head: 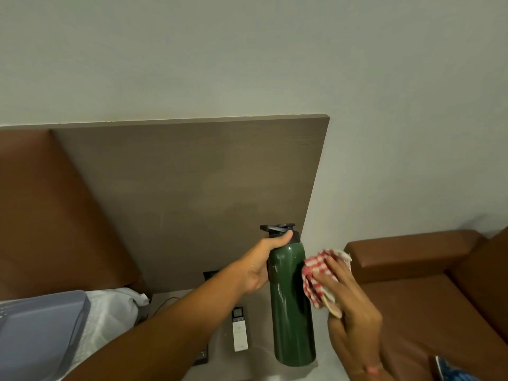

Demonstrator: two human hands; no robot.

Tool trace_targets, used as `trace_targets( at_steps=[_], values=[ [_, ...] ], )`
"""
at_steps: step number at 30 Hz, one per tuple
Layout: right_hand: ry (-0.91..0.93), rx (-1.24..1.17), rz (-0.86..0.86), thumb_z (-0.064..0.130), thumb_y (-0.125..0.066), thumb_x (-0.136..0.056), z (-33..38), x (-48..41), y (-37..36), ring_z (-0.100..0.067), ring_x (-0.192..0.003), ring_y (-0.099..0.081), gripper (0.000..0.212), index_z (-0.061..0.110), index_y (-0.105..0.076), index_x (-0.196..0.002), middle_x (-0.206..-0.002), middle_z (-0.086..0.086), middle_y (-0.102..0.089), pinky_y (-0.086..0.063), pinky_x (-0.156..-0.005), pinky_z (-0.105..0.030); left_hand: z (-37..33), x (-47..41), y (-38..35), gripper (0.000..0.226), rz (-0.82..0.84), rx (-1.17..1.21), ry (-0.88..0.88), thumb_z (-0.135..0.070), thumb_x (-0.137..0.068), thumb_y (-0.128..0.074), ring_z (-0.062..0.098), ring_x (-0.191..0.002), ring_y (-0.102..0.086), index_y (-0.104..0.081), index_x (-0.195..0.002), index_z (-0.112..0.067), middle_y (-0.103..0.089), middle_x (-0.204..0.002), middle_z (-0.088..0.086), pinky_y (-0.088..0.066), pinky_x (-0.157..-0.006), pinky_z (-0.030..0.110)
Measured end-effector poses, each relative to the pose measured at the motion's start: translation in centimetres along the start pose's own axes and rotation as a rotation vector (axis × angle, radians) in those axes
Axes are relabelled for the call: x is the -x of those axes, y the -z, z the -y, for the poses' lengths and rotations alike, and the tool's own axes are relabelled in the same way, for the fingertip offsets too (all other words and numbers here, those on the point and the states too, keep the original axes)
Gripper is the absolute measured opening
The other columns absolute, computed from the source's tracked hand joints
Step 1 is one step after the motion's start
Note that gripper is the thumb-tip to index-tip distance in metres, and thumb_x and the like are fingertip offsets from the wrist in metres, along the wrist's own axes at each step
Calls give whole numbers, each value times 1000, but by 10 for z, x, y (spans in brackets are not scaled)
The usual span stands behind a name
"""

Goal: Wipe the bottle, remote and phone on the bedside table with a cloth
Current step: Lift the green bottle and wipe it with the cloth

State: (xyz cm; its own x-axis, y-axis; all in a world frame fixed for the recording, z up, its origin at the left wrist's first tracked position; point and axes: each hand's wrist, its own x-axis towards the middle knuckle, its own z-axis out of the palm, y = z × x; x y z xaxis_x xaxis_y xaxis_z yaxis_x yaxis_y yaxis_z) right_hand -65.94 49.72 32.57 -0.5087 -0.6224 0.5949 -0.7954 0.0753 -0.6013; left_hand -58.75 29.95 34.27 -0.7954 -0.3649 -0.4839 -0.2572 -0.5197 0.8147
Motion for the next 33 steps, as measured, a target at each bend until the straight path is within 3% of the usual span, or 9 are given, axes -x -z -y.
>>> trace_targets(
  at_steps=[9, 12, 13, 15, 17, 19, 20, 23, 33],
  values=[
    [119, 203, 210, 18, -58, -76, 12, 2, -18, -24, -133, -41, 48, 31, -60, -121, -140, 5, -50, -43, -98, -44, 3, 0, -8, 47, -3, 75, 0, -48, -83, -69, 28, -98, -70, -75, -108, -9, -75, -105, 13, -49, -102, 44],
    [394, 350, 382, 32, -45, -76, 12, 34, -15, -30, -111, -61, 35, 35, -65, -104, -117, 0, -68, -48, -88, -56, 1, 1, -5, 52, -65, 107, 8, -42, -87, -68, 29, -100, -70, -69, -121, -4, -74, -109, 14, -52, -99, 43],
    [454, 433, 399, 36, -37, -87, 15, 48, -19, -27, -104, -64, 34, 36, -70, -93, -117, 0, -67, -45, -94, -53, 1, 1, -3, 53, -80, 105, 6, -42, -86, -69, 29, -100, -70, -69, -122, -4, -75, -108, 14, -53, -99, 44],
    [365, 529, 481, 37, -5, -100, 21, 56, -18, -8, -114, -58, 73, 41, -69, -66, -136, 0, -44, -18, -113, -35, 1, 1, -1, 57, -107, 87, 1, -42, -81, -74, 30, -103, -68, -69, -123, -3, -74, -109, 14, -49, -106, 49],
    [230, 421, 497, 33, -24, -101, 30, 53, -4, 7, -115, -49, 61, 41, -66, -56, -125, 17, -45, -25, -105, -12, 1, 1, 0, 64, -131, 48, -4, -42, -73, -78, 31, -104, -68, -69, -122, -3, -74, -108, 14, -46, -109, 51],
    [191, 346, 327, 31, -84, -60, 30, 41, 2, -9, -94, -69, 13, 27, -76, -69, -108, 9, -66, -31, -95, -3, 1, 2, 0, 62, -168, -3, -9, -40, -67, -81, 30, -107, -69, -71, -120, -8, -75, -107, 12, -48, -107, 51],
    [134, 300, 295, 13, -92, -44, 18, 39, 6, -22, -98, -69, 42, 17, -77, -83, -109, -4, -69, -27, -99, -4, 1, 3, 0, 60, -193, -28, -15, -39, -65, -83, 30, -109, -70, -71, -118, -12, -76, -109, 10, -50, -104, 50],
    [14, 119, 151, -8, -72, -67, -1, 26, 18, -23, -128, -49, 62, 21, -62, -121, -136, -3, -53, -33, -107, -17, 5, 5, -1, 62, -229, -82, -32, -33, -64, -87, 27, -110, -69, -64, -119, -19, -73, -117, 9, -57, -96, 50],
    [112, 157, 306, 11, -70, -75, 1, -9, -10, -26, -139, -30, 54, 25, -57, -126, -144, 0, -43, -39, -103, -54, 9, 12, -10, 68, -229, -93, 4, -42, -55, -91, 29, -102, -73, -71, -113, -14, -78, -108, 11, -59, -92, 47]
  ],
)
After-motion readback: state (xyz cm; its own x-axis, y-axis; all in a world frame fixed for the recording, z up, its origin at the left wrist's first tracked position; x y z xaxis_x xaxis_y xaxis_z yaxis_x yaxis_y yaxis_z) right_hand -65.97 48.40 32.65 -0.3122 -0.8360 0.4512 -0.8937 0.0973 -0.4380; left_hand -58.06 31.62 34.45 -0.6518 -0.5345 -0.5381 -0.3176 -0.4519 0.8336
